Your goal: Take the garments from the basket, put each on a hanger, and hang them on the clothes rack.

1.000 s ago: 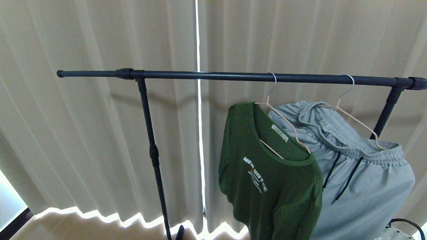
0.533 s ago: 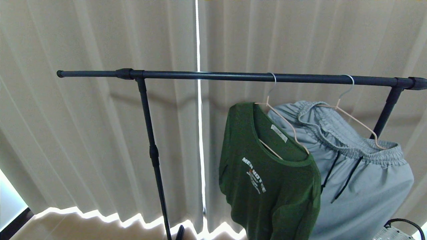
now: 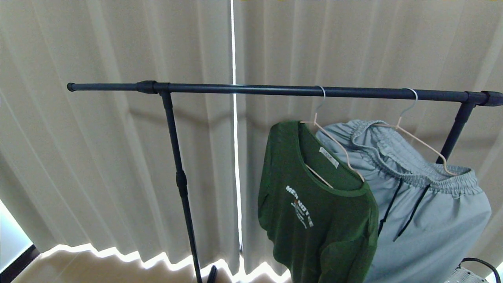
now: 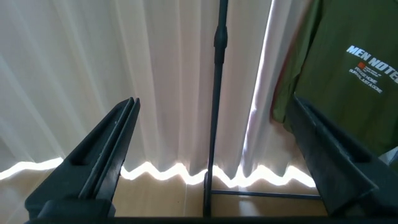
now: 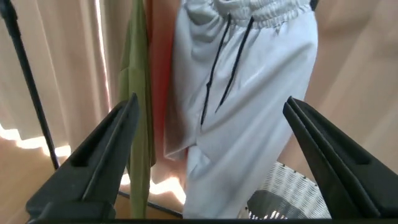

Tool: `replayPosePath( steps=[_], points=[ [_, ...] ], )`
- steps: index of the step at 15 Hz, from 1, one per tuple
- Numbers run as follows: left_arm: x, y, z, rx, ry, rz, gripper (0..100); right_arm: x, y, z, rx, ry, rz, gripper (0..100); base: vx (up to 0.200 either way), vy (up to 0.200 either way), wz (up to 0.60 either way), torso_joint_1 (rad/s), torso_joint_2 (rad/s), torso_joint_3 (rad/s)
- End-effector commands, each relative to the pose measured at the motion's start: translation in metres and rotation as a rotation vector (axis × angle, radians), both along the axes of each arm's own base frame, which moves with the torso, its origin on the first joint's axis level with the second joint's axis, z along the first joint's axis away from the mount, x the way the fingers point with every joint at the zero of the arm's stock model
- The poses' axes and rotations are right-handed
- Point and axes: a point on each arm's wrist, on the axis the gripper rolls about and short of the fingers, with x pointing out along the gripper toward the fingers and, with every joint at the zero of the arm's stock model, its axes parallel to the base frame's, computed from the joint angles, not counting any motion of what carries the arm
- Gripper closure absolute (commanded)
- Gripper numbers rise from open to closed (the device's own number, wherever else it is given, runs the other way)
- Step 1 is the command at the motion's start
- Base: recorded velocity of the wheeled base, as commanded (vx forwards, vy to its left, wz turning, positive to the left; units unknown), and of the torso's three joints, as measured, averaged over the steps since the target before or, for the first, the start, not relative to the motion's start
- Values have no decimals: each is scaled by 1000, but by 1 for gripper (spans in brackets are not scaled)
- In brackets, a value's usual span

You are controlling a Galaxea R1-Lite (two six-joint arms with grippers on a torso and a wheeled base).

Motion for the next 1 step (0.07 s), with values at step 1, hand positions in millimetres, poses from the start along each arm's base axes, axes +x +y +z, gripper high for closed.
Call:
replayPosePath(
  steps=[1],
  points=[
    [0, 0, 0, 0, -1, -1, 0, 0, 0, 0, 5, -5, -5, 0, 0, 0, 0, 0, 0, 0]
  ],
)
